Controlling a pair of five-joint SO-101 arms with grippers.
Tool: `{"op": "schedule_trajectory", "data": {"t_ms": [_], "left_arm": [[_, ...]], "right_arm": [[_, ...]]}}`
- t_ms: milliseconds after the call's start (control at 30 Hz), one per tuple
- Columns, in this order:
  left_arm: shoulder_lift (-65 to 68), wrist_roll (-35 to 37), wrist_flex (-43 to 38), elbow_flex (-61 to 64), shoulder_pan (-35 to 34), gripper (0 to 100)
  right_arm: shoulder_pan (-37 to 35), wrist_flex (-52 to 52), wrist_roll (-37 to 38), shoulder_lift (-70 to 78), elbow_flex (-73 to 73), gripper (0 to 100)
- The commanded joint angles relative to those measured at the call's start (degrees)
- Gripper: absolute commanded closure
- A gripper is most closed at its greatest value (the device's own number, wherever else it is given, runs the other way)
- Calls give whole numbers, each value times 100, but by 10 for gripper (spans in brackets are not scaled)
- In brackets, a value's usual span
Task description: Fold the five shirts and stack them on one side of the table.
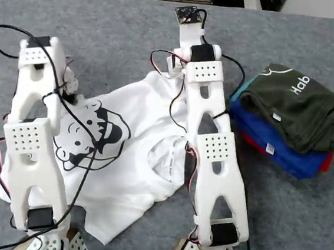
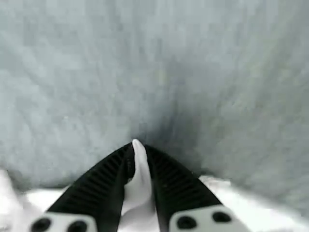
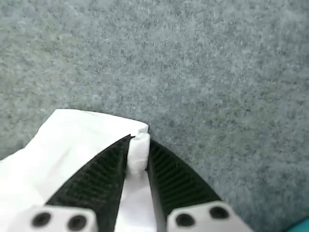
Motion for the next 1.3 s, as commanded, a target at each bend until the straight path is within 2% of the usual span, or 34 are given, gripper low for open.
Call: {"op": "schedule_trajectory", "data": {"t_ms": [0, 133, 300, 367, 433, 533, 800, 1033, 1267], "left_arm": [[-92, 448, -79, -1090, -70, 981], [-48, 756, -79, -1723, -202, 981], [-4, 791, -501, -1679, -396, 978], [154, 809, -932, -1442, -484, 938], [295, 967, -985, -1345, -536, 853], [453, 1398, -844, -1407, -659, 779], [462, 1345, -774, -1996, -835, 780], [514, 1354, 264, -2989, -378, 807], [593, 1503, 571, -2629, 26, 815]], "right_arm": [[-92, -132, 35, -22, -48, 994], [-101, -132, 26, -22, -48, 994], [-101, -132, 35, -22, -48, 994], [-101, -132, 44, -13, -48, 994], [-101, -132, 53, -13, -48, 994], [-101, -123, 53, -13, -48, 994], [-110, -141, 62, 136, -92, 994], [-136, -211, 62, 207, -92, 994], [-136, -211, 62, 224, -92, 994]]}}
